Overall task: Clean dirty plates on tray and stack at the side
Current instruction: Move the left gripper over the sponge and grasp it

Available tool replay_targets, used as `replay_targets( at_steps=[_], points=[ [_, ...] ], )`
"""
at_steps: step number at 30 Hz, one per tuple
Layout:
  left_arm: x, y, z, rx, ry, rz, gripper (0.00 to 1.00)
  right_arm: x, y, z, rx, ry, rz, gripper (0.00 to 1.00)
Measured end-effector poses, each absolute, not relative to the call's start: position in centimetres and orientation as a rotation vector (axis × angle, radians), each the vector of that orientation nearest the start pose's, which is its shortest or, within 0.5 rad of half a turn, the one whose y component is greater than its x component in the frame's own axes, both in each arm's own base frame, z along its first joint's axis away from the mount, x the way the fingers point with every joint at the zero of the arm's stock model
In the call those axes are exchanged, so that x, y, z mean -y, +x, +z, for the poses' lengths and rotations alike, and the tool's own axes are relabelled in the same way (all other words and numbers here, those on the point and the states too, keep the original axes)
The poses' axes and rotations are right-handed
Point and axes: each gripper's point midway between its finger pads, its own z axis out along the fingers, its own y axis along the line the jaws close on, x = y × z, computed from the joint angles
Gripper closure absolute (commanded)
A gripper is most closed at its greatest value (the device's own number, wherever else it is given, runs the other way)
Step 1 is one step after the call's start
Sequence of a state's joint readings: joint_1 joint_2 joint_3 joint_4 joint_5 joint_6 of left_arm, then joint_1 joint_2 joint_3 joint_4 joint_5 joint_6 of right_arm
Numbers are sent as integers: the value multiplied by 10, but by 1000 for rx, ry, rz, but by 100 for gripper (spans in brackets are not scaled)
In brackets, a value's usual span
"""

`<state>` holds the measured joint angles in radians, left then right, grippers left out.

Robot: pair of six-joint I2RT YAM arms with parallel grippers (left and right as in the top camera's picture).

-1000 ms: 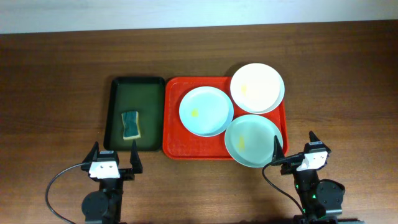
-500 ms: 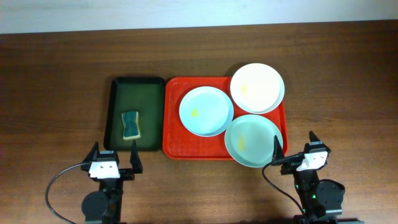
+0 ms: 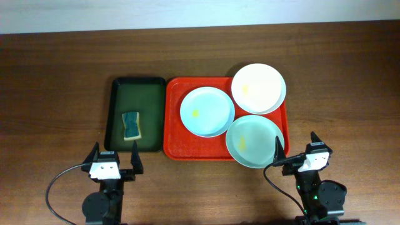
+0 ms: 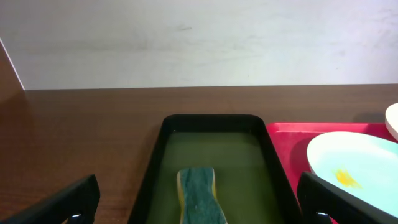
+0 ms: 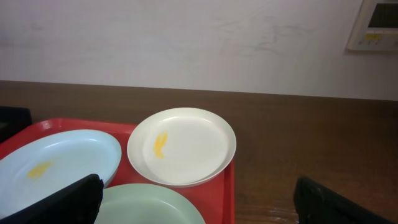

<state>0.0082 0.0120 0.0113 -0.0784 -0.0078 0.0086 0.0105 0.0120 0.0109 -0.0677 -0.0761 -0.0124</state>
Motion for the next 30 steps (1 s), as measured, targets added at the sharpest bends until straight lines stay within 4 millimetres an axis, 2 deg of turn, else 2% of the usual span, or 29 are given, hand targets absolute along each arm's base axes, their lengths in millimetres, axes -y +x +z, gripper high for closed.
replay_targets(
  at_steps=[11, 16, 17, 22, 24, 30],
  points=[
    [-3, 245, 160, -1657, -5, 19, 1, -16, 246, 160, -1638, -77, 61, 2],
    [-3, 238, 199, -1600, -5, 19, 1, -16, 246, 160, -1638, -77, 61, 2],
    [-3, 234, 215, -1568, -5, 19, 1, -16, 246, 160, -1638, -77, 61, 1],
    [2, 225, 250, -1499, 14, -8, 1, -16, 246, 160, -1638, -77, 61, 2],
    [6, 217, 273, -1457, 33, -28, 0, -16, 246, 160, -1638, -77, 61, 2],
    [10, 197, 319, -1468, 50, -46, 1, -16, 246, 160, -1638, -77, 61, 2]
  ],
)
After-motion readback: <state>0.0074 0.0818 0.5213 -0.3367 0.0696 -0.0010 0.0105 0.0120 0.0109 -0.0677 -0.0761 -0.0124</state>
